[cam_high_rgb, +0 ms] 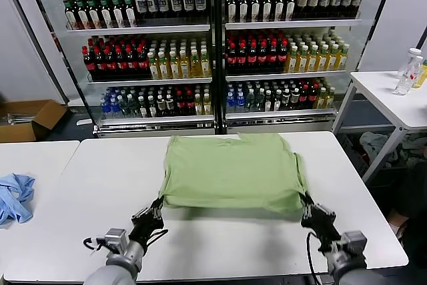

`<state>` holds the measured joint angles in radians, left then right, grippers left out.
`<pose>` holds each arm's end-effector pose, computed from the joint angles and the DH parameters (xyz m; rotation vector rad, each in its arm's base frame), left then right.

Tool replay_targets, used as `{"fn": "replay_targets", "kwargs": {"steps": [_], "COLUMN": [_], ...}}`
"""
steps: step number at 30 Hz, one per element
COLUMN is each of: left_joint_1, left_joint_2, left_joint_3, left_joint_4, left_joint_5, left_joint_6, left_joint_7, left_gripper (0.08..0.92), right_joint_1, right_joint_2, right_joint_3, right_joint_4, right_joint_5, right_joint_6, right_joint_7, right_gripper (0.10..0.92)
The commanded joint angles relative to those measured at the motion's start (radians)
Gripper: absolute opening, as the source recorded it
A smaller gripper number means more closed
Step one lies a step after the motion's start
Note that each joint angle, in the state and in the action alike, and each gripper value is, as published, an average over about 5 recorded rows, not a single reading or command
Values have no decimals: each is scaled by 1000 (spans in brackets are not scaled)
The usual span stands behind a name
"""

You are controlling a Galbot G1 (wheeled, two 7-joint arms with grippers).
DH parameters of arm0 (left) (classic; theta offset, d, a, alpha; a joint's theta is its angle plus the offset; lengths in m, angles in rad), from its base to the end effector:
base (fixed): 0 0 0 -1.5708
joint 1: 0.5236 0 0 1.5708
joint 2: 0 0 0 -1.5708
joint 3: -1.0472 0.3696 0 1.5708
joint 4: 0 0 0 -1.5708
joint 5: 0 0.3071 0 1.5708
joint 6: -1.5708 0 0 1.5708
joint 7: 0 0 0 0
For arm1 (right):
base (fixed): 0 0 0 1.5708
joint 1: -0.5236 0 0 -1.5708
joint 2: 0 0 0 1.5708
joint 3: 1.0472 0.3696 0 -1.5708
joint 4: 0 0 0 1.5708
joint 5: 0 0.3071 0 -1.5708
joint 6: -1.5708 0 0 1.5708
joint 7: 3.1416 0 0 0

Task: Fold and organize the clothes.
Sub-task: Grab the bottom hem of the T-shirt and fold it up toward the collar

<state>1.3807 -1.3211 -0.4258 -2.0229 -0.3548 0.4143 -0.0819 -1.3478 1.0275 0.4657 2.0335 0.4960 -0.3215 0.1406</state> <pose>0.1829 0.0320 -0.3119 -0.2113 -2.7856 0.1435 0.2007 -0.1066 -0.2792 0.2008 -2.8928 0.0769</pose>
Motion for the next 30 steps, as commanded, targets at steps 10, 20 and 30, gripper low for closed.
{"fn": "replay_targets", "kwargs": {"steps": [10,20,30], "left_joint_1": [-222,-139,-85], "left_joint_2": [-27,-35,-44], "left_joint_3": [56,35,20], "left_joint_4": [242,153,159], "left_joint_5": [97,98,80], "left_joint_6": [0,11,27], "left_joint_7": [-18,-39,-62], "left_gripper": [84,213,498], "right_joint_1": [257,177,103], "right_joint_2": [1,9,6], "right_joint_3": [-158,-127,-14], "right_joint_4": [-259,-208,-192], "right_joint_5": [-132,-162,-129], "right_joint_6": [-14,-30,-123], "right_joint_7": [-37,-68,-2], "right_gripper": [107,319,596]}}
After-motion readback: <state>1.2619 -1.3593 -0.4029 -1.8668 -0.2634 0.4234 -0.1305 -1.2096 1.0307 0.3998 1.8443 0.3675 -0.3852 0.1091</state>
